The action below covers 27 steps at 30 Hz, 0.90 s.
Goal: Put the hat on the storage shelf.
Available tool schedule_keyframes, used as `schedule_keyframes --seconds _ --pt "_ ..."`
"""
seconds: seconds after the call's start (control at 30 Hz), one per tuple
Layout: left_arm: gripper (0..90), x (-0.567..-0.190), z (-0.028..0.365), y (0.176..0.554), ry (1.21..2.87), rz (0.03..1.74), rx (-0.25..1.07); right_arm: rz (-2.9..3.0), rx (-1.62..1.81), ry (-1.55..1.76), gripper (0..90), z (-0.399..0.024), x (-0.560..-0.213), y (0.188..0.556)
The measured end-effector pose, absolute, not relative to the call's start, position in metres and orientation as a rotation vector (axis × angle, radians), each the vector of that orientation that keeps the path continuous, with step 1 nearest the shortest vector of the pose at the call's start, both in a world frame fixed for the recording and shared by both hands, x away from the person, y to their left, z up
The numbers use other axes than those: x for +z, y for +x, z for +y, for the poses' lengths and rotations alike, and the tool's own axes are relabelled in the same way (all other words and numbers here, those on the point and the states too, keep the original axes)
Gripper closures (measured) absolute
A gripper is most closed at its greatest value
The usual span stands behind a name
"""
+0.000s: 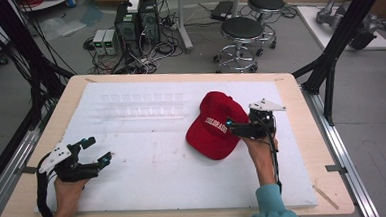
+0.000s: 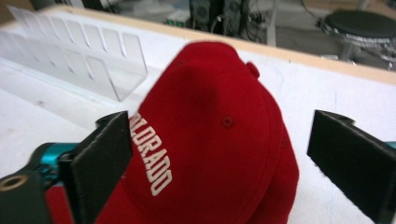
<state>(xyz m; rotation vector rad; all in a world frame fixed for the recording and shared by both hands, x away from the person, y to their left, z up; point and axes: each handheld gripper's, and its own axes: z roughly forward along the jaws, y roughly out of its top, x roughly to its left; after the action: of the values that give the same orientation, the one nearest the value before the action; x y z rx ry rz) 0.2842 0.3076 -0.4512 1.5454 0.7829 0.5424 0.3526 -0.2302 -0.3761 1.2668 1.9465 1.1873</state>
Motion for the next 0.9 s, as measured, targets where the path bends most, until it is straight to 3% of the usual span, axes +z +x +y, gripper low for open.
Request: schedule_keyframes --seconds 0.13,0.57,0.83,0.9 --pt "9.9 -0.451 0.308 0.284 1.541 0.789 0.538 1.971 1.139 1.269 18.2 -0.221 -0.378 0.358" --pt "9.9 -0.451 0.308 0.284 1.546 0.781 0.539 1.999 0.953 1.390 22.8 -0.205 -0.385 0.386" --pt "9.9 -0.451 0.308 0.284 1.546 0.781 0.540 2.008 0.925 1.392 40.3 -0.202 -0.388 0.390" --pt "9.9 -0.451 0.308 0.284 1.546 0.781 0.541 2.010 0.944 1.403 50.4 -0.202 -0.389 0.390"
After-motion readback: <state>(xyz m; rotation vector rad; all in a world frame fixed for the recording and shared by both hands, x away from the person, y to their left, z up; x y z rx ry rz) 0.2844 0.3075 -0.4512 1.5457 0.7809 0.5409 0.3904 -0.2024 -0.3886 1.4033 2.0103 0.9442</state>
